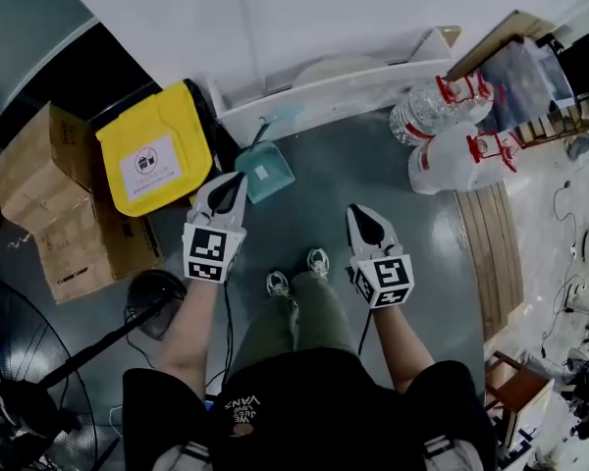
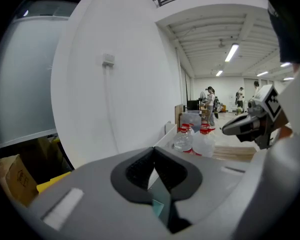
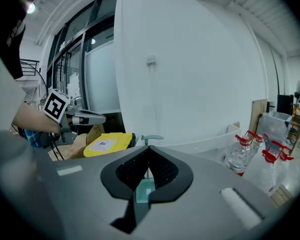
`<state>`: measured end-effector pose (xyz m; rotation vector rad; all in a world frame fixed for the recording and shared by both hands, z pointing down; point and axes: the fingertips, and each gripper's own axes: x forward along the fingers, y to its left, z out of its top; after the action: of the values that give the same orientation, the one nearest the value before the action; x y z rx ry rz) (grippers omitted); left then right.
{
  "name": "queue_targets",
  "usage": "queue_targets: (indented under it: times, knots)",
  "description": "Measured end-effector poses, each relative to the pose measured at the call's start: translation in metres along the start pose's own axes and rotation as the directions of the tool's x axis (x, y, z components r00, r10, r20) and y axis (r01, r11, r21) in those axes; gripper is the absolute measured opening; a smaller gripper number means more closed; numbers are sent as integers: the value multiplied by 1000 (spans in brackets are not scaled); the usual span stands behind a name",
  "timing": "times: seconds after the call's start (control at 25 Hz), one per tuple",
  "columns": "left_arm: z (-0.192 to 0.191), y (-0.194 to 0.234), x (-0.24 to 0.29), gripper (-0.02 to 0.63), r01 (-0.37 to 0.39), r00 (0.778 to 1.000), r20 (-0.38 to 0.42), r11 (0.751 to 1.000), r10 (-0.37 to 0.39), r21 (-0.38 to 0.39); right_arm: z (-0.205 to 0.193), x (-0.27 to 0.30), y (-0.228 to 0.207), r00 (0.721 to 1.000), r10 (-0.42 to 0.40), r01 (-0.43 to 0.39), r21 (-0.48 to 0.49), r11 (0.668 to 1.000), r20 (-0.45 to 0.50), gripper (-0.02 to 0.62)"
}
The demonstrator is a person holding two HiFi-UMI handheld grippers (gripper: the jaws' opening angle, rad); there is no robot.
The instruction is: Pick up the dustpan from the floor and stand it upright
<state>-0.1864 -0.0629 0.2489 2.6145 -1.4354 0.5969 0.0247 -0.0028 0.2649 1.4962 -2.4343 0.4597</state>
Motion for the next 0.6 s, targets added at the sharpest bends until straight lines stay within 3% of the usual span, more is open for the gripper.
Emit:
queue_targets:
  times: [0.6]
  knots:
    - [42, -16, -112, 52, -15, 998, 60, 998, 19, -57, 65, -68, 54, 998, 47, -45, -38, 998, 43, 3]
